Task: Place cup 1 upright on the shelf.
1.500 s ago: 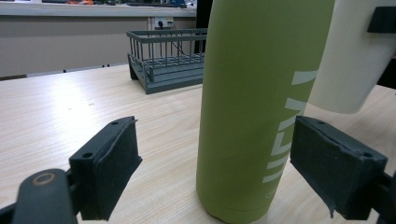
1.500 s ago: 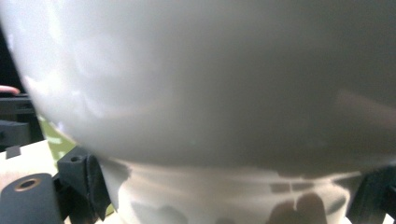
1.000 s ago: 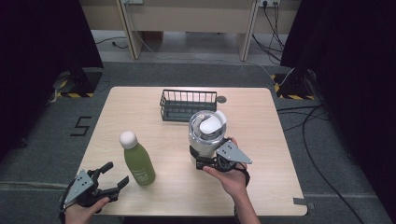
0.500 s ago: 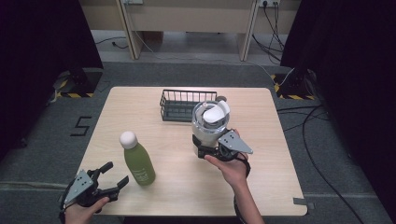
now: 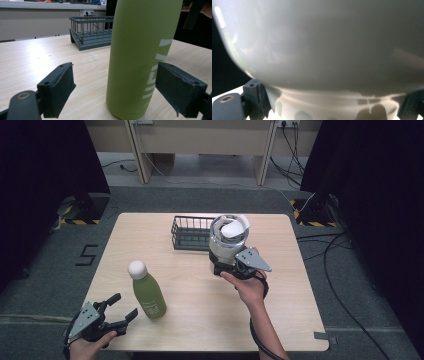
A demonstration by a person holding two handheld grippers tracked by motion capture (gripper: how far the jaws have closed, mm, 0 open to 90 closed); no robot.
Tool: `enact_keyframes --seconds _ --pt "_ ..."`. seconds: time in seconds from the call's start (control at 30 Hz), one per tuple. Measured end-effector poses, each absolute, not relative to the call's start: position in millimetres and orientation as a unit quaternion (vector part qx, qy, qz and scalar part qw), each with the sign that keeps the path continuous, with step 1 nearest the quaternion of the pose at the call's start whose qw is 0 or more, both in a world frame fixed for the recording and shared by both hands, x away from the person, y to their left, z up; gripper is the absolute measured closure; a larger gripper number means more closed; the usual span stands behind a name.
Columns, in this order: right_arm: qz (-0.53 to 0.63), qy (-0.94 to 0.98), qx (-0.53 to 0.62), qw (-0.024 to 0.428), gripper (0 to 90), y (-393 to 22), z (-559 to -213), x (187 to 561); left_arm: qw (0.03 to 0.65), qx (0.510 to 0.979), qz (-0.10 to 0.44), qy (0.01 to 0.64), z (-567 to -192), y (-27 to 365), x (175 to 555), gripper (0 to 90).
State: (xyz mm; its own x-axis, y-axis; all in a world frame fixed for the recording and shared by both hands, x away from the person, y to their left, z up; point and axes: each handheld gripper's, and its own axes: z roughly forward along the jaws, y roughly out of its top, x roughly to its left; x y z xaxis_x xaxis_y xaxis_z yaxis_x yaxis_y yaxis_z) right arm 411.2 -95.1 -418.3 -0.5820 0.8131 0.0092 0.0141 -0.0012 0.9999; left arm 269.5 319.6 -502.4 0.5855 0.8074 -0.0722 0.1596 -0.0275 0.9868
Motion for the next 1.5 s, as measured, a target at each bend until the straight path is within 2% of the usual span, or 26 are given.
enact_keyframes --seconds 1.5 --pt "0.6 0.606 0.379 0.359 10.7 -81.7 -371.1 528.6 0.598 0.662 0.273 0.36 -502.0 319.1 269.1 14.7"
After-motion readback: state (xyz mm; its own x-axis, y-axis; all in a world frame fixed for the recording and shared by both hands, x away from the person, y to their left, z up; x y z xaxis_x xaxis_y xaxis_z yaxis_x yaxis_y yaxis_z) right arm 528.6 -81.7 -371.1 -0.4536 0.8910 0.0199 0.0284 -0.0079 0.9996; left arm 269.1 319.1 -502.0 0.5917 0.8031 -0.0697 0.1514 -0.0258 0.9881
